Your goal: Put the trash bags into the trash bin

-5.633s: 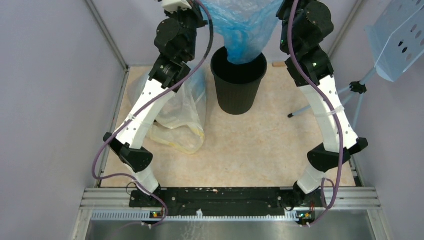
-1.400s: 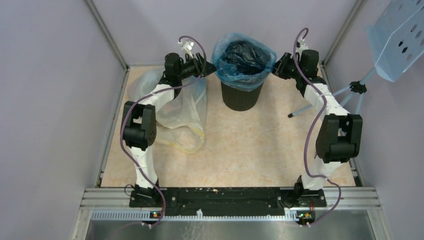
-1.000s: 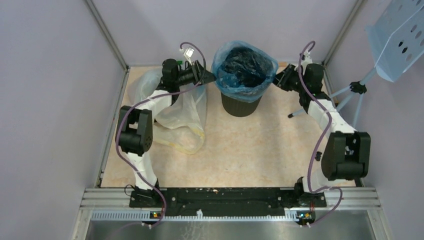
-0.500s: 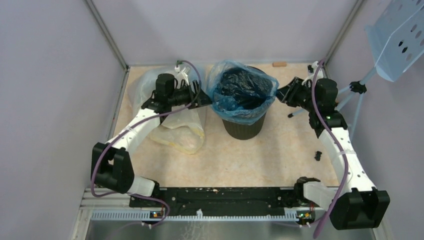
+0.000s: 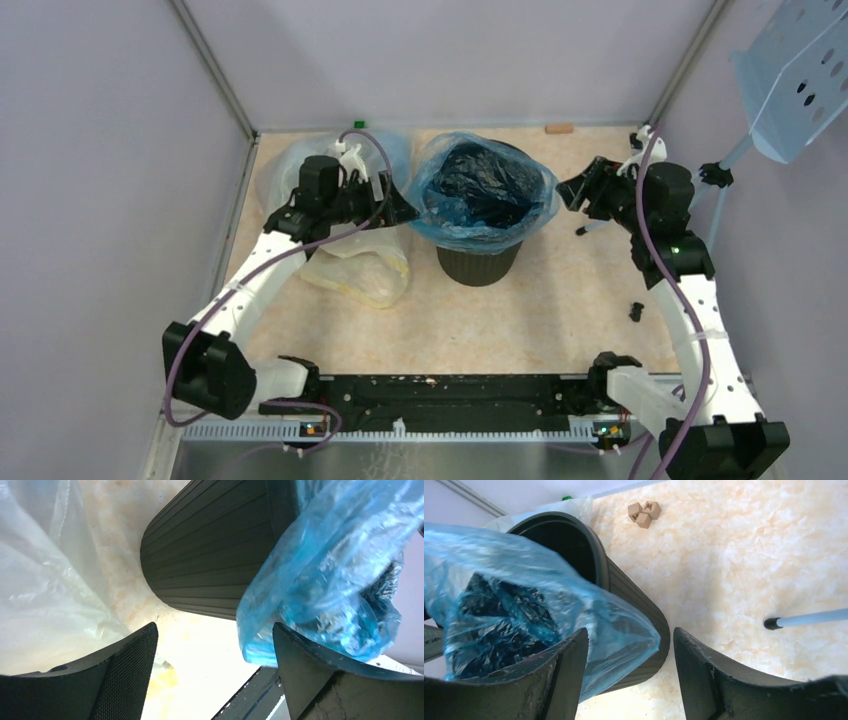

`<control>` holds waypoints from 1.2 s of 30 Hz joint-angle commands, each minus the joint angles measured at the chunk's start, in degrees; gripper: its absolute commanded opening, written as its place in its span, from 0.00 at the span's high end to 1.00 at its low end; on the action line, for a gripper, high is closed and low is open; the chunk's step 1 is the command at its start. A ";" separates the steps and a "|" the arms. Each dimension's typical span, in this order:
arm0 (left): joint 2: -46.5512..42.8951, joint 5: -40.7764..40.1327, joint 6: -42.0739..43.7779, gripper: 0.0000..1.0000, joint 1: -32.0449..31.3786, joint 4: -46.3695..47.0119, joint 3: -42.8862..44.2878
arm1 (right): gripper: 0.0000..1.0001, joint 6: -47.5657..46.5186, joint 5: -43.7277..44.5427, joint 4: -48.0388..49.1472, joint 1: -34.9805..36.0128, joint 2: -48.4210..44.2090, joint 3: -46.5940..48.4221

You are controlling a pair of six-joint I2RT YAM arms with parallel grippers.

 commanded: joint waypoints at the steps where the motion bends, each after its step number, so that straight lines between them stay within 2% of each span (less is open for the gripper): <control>1: -6.57 -4.55 1.97 0.10 -0.09 -3.34 0.56 | 0.36 -4.72 -1.87 2.17 0.60 -4.07 3.21; 5: -9.80 -5.74 4.28 0.11 -0.10 -4.23 1.46 | 0.36 -7.83 -10.63 5.20 0.60 -4.78 5.47; 9: -11.46 -4.04 8.82 0.13 -0.13 -0.23 3.39 | 0.33 -9.15 -19.21 7.50 0.60 -1.56 9.09; 12: -10.35 -1.34 11.28 0.17 -0.14 3.89 5.57 | 0.37 -11.53 -23.26 6.53 0.88 2.70 12.61; 16: -6.92 1.78 10.89 0.24 -0.14 10.81 8.08 | 0.37 -16.34 -27.17 5.37 2.80 6.23 15.21; 20: -3.85 7.93 11.73 0.28 -0.13 17.58 9.23 | 0.36 -22.20 -23.64 2.99 6.60 8.23 16.84; 26: -0.21 5.23 15.19 0.30 -0.17 20.62 11.60 | 0.36 -22.68 -18.66 7.49 6.93 8.84 14.60; 31: 2.55 6.69 15.91 0.28 -0.13 22.98 12.35 | 0.41 -24.72 -18.14 7.45 6.93 11.65 15.47; 36: 5.90 9.77 15.67 0.36 -0.16 22.97 14.43 | 0.46 -25.18 -21.30 7.79 6.93 14.00 16.15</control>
